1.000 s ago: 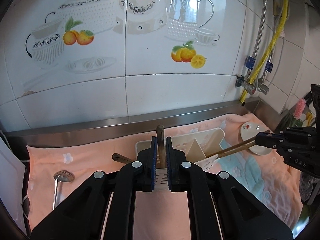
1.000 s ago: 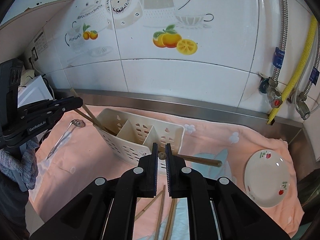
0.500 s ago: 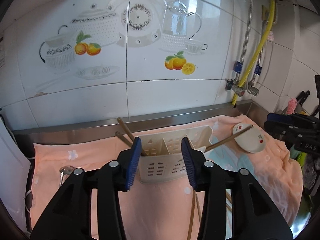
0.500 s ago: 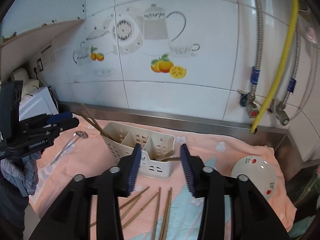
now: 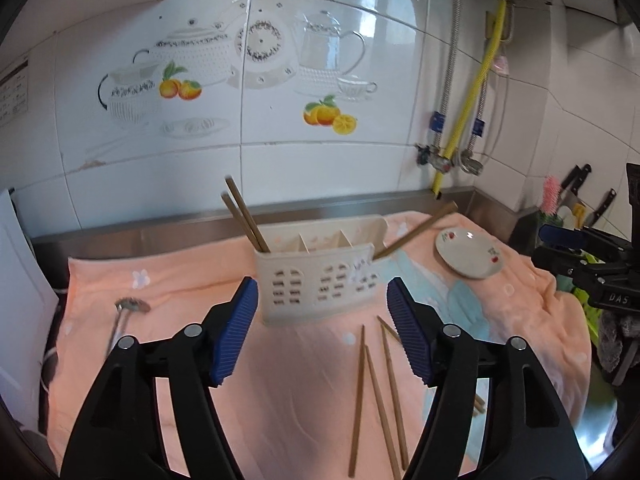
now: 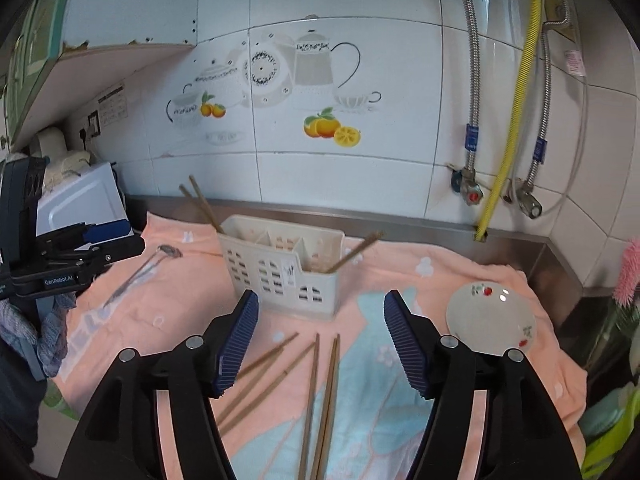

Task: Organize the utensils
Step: 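Move the open left tool back toward the remaining chopsticks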

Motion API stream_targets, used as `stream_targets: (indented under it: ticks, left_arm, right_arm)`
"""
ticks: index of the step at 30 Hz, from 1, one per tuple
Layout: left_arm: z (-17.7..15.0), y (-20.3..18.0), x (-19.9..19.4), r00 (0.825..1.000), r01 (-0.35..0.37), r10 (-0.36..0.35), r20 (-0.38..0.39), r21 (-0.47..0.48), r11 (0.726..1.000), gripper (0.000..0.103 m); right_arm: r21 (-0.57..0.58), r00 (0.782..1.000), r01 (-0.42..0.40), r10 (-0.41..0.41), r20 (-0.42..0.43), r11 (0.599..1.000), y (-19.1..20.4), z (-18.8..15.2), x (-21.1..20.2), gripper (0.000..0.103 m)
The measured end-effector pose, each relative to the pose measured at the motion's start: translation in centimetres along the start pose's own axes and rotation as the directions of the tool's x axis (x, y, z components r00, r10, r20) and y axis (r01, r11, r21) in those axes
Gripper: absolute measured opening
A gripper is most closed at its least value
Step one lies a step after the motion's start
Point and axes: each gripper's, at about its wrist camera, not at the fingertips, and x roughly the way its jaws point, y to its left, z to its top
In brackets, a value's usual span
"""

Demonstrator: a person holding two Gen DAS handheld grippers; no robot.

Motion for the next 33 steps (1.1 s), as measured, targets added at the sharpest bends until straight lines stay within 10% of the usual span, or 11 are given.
stream_targets:
  ticks: [33]
  left_arm:
    - [-13.0, 0.0, 3.5, 0.977, 0.010, -0.023, -0.214, -0.059, 0.998, 0.071]
  right_arm:
    - [0.045, 0.984, 0.056, -0.047, -0.171, 0.997, -0.1, -15.6, 3.8, 0.062]
